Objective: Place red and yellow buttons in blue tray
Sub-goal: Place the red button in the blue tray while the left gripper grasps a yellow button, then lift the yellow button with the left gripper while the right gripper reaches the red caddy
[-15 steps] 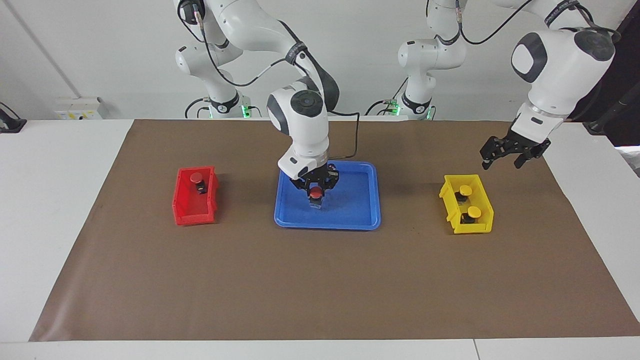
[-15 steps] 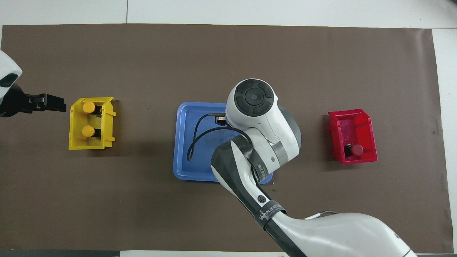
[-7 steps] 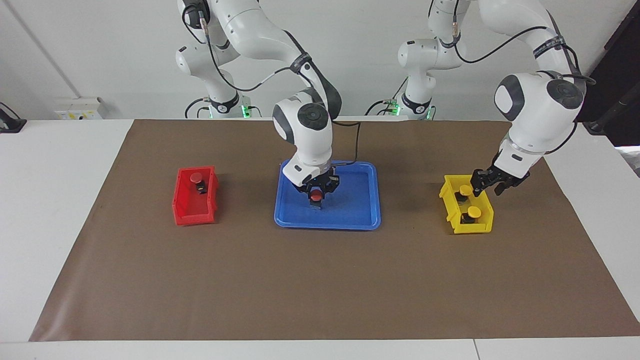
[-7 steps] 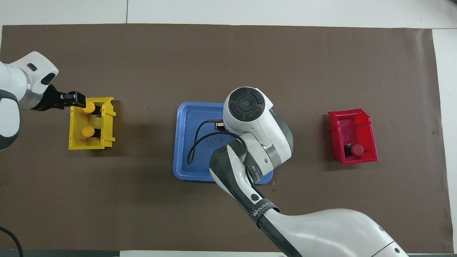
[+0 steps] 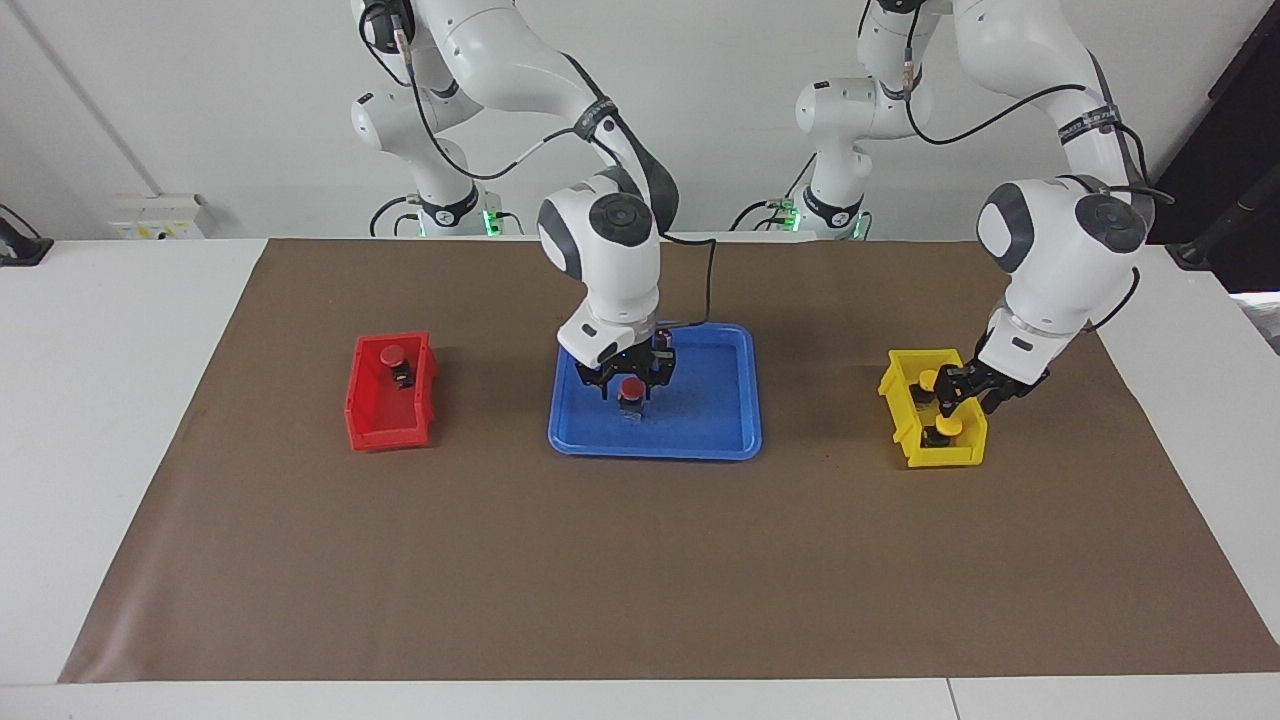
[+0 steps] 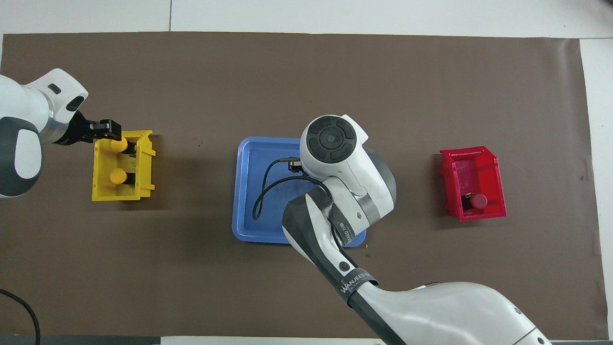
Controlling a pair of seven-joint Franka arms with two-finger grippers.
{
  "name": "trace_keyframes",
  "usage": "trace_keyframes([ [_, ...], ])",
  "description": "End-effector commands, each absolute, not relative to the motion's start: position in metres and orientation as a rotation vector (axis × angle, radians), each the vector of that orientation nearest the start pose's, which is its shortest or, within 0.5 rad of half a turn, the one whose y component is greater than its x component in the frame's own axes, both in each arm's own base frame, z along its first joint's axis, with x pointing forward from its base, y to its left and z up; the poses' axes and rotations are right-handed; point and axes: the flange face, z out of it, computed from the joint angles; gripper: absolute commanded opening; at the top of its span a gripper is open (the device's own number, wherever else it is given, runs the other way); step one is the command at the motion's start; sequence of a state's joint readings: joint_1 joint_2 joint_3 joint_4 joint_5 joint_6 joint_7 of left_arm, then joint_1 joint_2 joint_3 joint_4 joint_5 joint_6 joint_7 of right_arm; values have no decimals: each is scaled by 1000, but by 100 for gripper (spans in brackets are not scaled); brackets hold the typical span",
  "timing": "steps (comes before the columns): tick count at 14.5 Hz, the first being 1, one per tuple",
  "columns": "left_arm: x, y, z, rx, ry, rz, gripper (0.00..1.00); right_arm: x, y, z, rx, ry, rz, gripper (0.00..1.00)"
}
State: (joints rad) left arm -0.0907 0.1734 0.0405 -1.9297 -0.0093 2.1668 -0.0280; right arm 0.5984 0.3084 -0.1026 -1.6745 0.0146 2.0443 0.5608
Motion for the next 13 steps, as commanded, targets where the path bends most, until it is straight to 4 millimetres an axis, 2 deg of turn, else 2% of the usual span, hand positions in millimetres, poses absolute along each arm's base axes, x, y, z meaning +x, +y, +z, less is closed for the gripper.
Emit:
trace_keyframes([
  [1, 606, -34, 389, -3133, 15, -119, 67, 562, 215, 486, -3124, 7, -73, 67],
  [2, 606, -34, 385, -3133, 15, -116, 67, 555, 172, 491, -3124, -39, -63, 67],
  [3, 602, -34, 379, -3133, 15, -107, 67, 544, 143, 492, -3120, -106, -57, 67],
  [6, 594, -32, 371, -3134, 11, -102, 67, 509, 75, 468, -3116, -135, -10, 67],
  [9, 592, -32, 368, -3135, 11, -107, 67, 482, 17, 432, -3107, -216, -50, 67],
  [10, 592, -33, 367, -3135, 7, -102, 63, 475, 13, 423, -3106, -232, -53, 67],
  [12, 594, -32, 367, -3135, -63, -105, 9, 469, -9, 411, -3107, -221, -26, 67],
  [13, 596, -31, 370, -3135, -75, -107, 1, 470, -12, 408, -3107, -214, -36, 67],
])
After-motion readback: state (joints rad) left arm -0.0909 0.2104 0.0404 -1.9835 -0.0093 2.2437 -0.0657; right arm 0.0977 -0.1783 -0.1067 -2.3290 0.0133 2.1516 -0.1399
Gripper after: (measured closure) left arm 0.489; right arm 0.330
